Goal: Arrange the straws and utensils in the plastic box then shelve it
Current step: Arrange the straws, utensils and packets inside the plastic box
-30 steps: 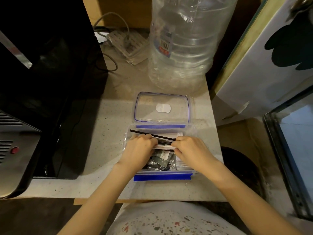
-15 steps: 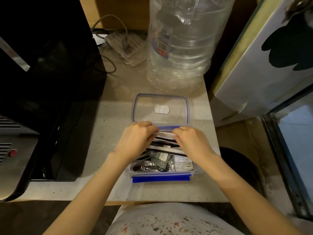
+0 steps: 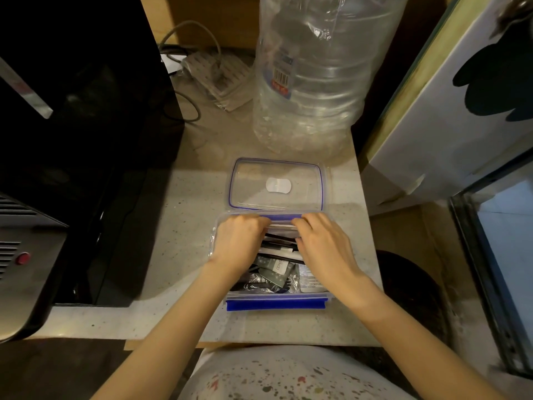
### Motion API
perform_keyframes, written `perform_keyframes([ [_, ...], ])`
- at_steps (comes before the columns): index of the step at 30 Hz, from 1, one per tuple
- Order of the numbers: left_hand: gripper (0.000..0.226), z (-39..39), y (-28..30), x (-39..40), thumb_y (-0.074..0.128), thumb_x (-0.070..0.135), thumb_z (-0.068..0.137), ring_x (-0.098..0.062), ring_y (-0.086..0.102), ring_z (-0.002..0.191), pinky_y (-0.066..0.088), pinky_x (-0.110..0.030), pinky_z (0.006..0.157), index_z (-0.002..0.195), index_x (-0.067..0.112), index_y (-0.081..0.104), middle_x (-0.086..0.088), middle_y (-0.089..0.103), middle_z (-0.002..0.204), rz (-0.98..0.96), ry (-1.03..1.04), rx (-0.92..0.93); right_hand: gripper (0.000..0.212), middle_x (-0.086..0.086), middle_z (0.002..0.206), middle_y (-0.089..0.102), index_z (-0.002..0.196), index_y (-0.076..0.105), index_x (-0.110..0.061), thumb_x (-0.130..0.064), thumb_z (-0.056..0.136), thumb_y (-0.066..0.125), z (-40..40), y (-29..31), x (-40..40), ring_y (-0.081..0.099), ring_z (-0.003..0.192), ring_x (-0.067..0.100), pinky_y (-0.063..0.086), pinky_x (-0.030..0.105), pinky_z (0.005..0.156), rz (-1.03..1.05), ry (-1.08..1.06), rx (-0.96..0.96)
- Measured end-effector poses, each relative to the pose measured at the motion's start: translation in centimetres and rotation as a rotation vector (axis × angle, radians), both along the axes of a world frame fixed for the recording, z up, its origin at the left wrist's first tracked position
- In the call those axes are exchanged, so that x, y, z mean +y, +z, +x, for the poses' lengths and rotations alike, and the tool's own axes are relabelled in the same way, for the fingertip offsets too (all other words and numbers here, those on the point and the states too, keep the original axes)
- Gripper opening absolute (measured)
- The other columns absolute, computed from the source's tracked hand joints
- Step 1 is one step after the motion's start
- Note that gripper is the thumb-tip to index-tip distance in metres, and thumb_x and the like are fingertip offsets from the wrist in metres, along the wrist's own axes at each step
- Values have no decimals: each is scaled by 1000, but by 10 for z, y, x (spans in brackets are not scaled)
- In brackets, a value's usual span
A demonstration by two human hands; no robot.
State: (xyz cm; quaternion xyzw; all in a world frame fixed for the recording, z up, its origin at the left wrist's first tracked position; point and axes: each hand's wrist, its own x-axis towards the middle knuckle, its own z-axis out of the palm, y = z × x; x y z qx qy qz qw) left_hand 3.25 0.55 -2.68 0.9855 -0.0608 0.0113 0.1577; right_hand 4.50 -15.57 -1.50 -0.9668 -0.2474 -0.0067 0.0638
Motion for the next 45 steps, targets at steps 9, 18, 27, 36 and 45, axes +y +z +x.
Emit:
perform_keyframes([
  [9, 19, 4, -1, 4, 52, 13, 90, -27, 67, 84, 56, -42, 75, 101, 11, 67, -10, 73, 93, -171, -7, 137, 13, 7, 94, 69, 98, 68, -9, -9, 85, 65, -1, -4, -3, 67, 81, 21, 58, 32, 64, -2, 75, 147],
  [18, 23, -7, 11, 8, 75, -4, 67, -27, 70, 68, 59, -33, 58, 86, 8, 73, -9, 75, 85, -146, -95, -122, 17, 4, 99, 67, 107, 64, -12, -11, 92, 56, 7, -2, -1, 65, 85, 20, 55, 30, 71, -41, 119, 192],
  [27, 16, -20, 18, 13, 80, 11, 65, -26, 66, 75, 54, -36, 60, 80, 15, 76, -6, 70, 80, 19, -148, -31, 19, 4, 102, 71, 107, 66, -13, -20, 93, 55, 6, 10, -9, 65, 90, 16, 51, 27, 87, 86, 137, 373],
  [36, 11, -25, 14, 10, 85, 11, 58, -26, 64, 79, 55, -37, 63, 63, 14, 76, -8, 68, 81, 111, -97, 4, 24, 6, 98, 71, 104, 67, -10, -28, 90, 60, 2, 12, -11, 67, 85, 17, 57, 31, 80, 47, 145, 492],
  [45, 14, -32, 9, 3, 85, 20, 56, -21, 64, 71, 53, -32, 58, 64, 17, 74, -2, 66, 71, 151, -122, 38, 14, 8, 84, 70, 91, 68, -9, -17, 90, 57, -1, 10, -10, 67, 75, 17, 58, 31, 75, -61, 173, 468],
])
